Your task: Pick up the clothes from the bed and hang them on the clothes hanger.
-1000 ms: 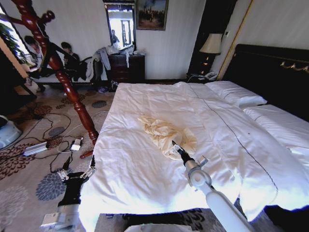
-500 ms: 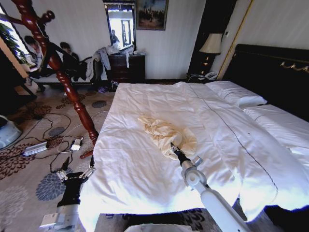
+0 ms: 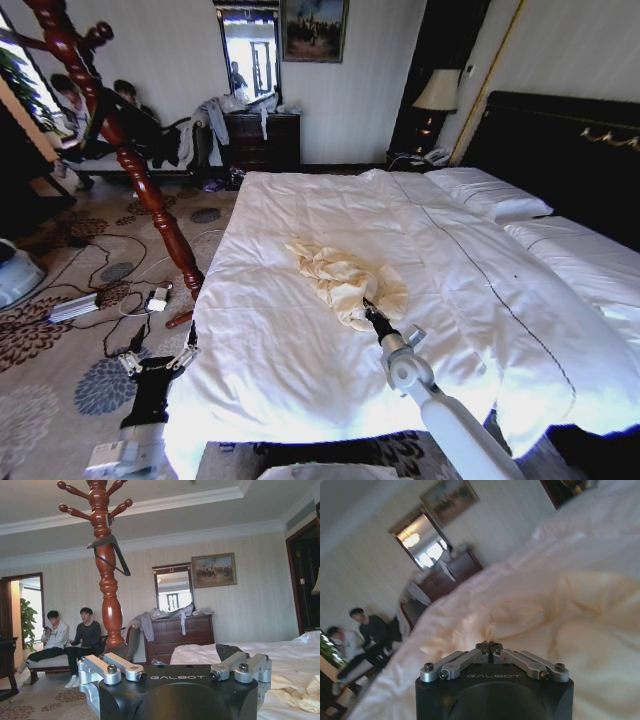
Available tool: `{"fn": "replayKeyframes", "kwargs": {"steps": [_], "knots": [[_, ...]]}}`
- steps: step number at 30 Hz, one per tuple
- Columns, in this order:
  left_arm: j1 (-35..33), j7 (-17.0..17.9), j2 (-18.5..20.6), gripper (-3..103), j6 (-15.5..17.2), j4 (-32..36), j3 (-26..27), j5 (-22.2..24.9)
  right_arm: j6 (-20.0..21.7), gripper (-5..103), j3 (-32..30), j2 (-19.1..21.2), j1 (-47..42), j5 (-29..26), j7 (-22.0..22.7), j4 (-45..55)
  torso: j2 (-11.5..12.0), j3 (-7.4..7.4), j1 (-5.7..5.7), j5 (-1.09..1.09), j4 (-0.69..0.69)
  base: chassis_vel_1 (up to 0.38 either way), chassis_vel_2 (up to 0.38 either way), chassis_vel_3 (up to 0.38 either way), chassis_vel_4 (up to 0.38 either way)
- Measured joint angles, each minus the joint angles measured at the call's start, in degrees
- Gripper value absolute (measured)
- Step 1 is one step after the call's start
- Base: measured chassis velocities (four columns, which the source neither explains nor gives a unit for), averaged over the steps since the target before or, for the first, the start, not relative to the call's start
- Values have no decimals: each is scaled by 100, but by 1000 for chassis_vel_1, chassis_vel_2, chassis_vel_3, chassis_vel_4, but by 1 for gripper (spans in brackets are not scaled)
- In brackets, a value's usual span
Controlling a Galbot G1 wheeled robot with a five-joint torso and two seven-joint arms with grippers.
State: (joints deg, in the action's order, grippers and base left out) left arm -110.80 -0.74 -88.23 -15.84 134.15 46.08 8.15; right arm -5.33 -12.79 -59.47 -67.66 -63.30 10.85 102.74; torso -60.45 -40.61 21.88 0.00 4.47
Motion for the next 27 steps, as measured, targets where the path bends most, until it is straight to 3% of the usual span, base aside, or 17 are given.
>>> {"fn": "replayKeyframes", "kwargs": {"steps": [9, 17, 22, 27], "knots": [[38, 60, 38, 100, -27, -46, 15, 97, -212, 0, -825, 802, -104, -375, -544, 1040, 0, 0, 0, 0, 0, 0, 0, 0, 0], [73, 77, 94, 100, -29, -62, 36, 208, -88, 0, -1955, 1531, 212, -1610, -557, 2385, 0, 0, 0, -1, 0, 0, 0, 0, 0], [83, 78, 103, 100, -29, -87, 39, 218, 34, 0, -2190, 1599, 59, -1953, -205, 3062, -1, 0, 0, -2, -1, 0, 0, 0, 0], [98, 78, 108, 100, -29, -114, 35, 219, 131, 0, -2144, 1479, -541, -1730, -227, 3552, -1, 0, -1, 0, 1, 0, 0, 0, 0]]}}
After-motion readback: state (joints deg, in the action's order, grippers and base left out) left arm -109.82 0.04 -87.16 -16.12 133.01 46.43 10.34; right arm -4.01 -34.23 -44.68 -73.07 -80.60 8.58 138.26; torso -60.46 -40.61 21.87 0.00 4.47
